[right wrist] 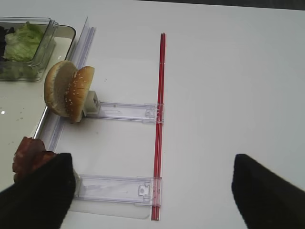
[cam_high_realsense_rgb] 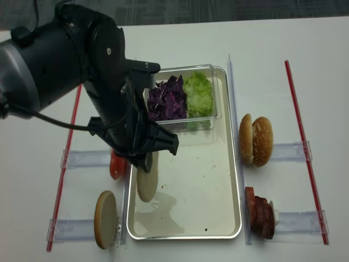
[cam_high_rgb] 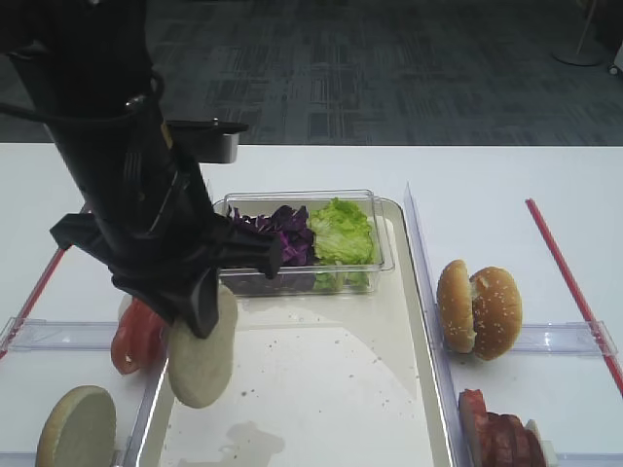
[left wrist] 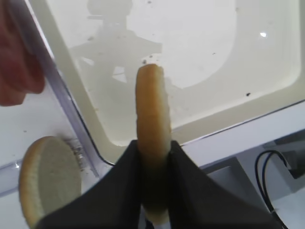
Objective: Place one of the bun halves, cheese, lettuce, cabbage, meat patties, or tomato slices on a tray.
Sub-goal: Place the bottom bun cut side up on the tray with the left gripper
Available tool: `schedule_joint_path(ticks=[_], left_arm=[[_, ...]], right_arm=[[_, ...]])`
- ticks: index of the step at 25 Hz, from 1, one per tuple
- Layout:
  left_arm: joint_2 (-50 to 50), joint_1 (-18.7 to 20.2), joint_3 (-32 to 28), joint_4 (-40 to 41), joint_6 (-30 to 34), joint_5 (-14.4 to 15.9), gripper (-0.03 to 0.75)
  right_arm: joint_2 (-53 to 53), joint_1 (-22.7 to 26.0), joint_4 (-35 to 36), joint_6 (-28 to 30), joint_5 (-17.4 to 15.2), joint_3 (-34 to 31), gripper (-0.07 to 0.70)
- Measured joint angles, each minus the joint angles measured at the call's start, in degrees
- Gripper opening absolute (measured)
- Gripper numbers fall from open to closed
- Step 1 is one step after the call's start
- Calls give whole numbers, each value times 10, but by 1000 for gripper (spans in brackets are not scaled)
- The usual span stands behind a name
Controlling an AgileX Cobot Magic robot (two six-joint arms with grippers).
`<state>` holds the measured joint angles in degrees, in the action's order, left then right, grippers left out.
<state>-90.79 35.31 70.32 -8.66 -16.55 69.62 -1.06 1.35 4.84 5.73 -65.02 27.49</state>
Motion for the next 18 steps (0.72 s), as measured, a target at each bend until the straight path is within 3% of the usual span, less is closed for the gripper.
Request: schedule_joint_path(ticks=[8,18], left_arm=[[-71,-4,1,-113,118,0,83],[-104,-105,1,-271,282,-3,81]], right_arm=[[0,0,0,0,0,0,678],[0,0,0,0,0,0,678]])
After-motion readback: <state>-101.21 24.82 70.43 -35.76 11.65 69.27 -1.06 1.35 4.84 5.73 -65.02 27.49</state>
